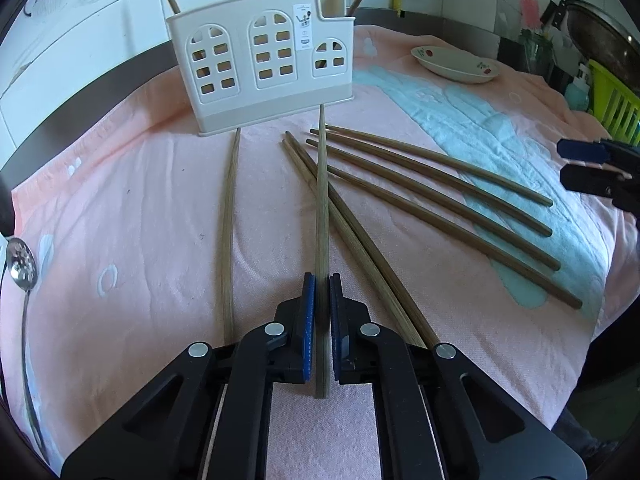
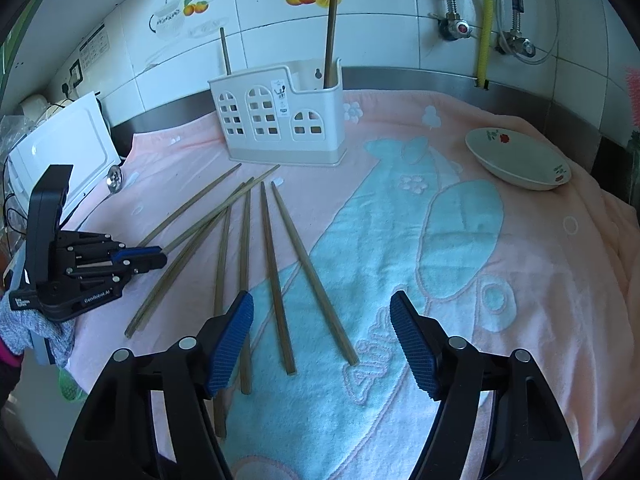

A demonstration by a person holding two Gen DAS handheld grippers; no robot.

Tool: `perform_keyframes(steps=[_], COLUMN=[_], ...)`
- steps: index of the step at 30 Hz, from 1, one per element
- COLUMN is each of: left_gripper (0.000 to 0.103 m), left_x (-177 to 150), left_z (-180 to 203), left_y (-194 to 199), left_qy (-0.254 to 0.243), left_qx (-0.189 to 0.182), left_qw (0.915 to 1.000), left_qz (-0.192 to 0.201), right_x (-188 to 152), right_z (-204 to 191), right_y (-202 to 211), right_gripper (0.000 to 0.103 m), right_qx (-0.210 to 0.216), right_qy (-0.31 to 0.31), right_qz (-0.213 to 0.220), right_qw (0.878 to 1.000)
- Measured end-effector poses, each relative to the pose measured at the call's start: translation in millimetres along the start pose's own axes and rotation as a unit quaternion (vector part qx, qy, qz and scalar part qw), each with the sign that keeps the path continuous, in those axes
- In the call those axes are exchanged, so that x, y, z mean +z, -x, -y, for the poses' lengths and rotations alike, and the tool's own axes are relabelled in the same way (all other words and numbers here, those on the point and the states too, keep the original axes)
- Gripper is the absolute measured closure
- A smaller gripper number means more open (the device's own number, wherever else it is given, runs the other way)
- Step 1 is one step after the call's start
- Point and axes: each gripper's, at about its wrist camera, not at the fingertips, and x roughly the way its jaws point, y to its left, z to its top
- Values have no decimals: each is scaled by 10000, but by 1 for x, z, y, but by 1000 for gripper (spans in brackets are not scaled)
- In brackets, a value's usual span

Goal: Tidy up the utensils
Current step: 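Grasp a chopstick with the left tool while the right tool grasps another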

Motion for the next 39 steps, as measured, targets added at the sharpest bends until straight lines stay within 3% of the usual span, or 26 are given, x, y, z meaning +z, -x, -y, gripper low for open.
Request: perform_keyframes(steps=[14,24,31,39], left_gripper=[97,97,97,97], left_x=[14,18,20,23], left_z=[-20,-34,-34,-36], left_y=[67,84,85,94], left_qy=[398,715,765,759], left_qx=[-67,-213,-193,-150], left_qw=[9963,9933,9928,9919], left_qz=[760,885,901,1004], right_x=[-2,-9,-13,-6], right_z=[-1,2,-8,-17], right_y=[-26,-45,-44,-20], right_gripper=[68,89,93,97], right_qx=[89,-75,-328,-136], right_qy=[164,283,705,722], right_qz=[-277,-341,-224,101], right_qw=[9994,9990,9967,9972])
